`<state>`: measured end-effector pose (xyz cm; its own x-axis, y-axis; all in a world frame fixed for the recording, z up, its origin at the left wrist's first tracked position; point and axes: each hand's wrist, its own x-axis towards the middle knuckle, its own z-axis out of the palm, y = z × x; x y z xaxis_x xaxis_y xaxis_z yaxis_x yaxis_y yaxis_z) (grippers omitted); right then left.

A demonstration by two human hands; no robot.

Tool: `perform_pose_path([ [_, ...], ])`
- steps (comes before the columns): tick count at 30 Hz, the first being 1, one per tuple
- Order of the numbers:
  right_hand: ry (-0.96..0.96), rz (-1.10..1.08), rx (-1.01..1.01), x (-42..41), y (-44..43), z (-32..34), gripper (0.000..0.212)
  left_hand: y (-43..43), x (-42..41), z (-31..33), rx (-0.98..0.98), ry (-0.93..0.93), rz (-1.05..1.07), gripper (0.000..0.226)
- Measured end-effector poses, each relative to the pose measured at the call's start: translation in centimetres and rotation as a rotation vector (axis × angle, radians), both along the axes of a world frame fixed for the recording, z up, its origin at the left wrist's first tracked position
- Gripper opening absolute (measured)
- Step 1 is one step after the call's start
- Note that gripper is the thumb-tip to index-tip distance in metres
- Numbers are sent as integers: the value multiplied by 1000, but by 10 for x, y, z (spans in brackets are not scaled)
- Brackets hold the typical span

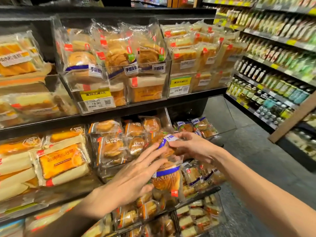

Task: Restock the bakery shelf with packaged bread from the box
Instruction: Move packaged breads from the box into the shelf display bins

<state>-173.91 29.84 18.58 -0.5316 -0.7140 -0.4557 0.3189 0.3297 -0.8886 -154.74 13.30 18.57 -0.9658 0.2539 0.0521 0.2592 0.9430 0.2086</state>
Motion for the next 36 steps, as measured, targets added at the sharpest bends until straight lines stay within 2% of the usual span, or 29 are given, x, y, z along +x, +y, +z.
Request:
perform_pose_path([
  [3, -87, -88, -84, -22, 27, -5, 70, 21, -16, -4, 65, -13, 40, 77],
  [7, -113, -175, -120, -65, 63, -10, 71, 43, -45, -6, 153, -52, 139, 79],
  [12, -40, -179, -79, -134, 102, -22, 74, 78, -106, -9, 156, -110, 319, 87],
  [14, 70, -186, -14, -161, 113, -30, 68, 93, -133, -15, 196, -121, 388, 93],
  [16, 257, -197, 70, -184, 119, -38, 62, 107, -156, -20, 200, -51, 429, 93],
  [19, 475, -165, 177, -208, 122, -46, 53, 115, -190, -24, -30, 137, 530, 88],
  [21, 604, -122, 221, -214, 120, -42, 50, 111, -219, -17, -85, 90, 609, 83],
  [23, 711, -93, 234, -219, 114, -40, 51, 97, -249, -15, -87, -34, 675, 80],
  [26, 794, -71, 236, -223, 104, -44, 71, 77, -284, -29, -263, -108, 662, 72],
  [29, 822, -36, 239, -223, 95, -51, 73, 62, -307, -53, -397, -235, 630, 75],
  [32, 788, 19, 249, -225, 89, -57, 70, 49, -322, -71, -352, -339, 664, 82],
  [36, 721, 18, 269, -232, 80, -66, 65, 39, -329, -83, -239, -372, 725, 81],
])
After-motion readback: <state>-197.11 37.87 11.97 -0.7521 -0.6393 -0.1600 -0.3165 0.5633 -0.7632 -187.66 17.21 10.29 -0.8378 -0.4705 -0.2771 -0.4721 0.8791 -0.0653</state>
